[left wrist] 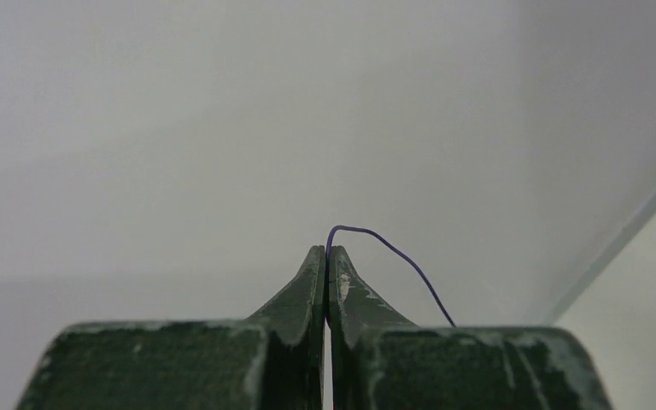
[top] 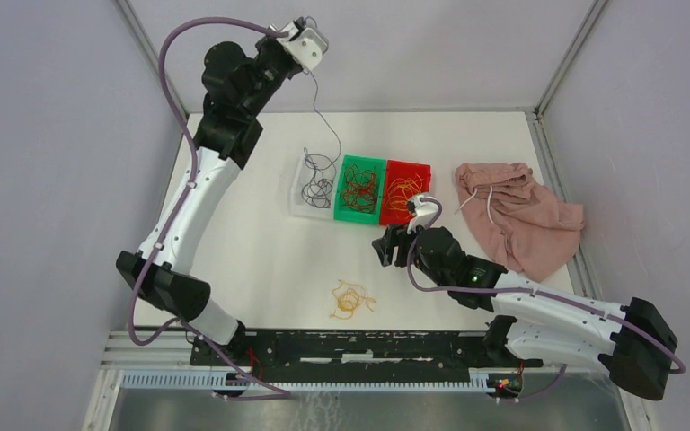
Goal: Untangle the cables
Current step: Place the cable in the bin.
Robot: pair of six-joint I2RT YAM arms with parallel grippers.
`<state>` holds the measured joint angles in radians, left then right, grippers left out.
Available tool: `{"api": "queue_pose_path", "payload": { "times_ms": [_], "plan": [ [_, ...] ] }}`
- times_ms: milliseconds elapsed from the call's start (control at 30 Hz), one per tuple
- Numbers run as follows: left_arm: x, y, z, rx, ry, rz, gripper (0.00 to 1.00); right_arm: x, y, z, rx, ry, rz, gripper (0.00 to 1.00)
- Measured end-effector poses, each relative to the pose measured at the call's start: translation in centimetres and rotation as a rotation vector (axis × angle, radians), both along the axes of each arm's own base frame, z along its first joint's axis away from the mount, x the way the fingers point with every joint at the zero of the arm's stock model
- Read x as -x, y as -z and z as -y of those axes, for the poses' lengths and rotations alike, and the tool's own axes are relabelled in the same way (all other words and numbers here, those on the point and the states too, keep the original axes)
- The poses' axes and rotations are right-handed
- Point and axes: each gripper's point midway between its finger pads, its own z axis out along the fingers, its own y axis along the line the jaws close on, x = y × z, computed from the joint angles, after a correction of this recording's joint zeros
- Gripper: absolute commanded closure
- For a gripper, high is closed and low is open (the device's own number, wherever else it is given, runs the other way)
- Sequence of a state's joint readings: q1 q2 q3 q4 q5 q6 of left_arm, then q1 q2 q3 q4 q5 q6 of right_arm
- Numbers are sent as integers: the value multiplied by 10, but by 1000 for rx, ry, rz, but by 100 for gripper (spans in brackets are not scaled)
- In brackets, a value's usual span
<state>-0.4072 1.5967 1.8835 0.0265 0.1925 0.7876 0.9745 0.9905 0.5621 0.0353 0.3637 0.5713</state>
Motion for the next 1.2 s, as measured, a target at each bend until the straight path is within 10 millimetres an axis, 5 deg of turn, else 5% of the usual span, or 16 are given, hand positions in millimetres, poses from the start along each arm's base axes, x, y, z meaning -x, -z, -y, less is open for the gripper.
{"api": "queue_pose_path", "payload": {
  "times_ms": [333,667,867,1200],
  "plan": [
    [-8,118,3,-99,0,-229,97,-2,3,5,11,11,-8,33],
    [16,147,0,-94,30,-368,97,-2,5,8,21,15,-17,33],
    [32,210,3,-92,44,-543,97,0,8,10,32,15,-27,33],
    [16,300,19,-89,34,-823,97,-2,9,15,34,32,-35,34]
  ]
}}
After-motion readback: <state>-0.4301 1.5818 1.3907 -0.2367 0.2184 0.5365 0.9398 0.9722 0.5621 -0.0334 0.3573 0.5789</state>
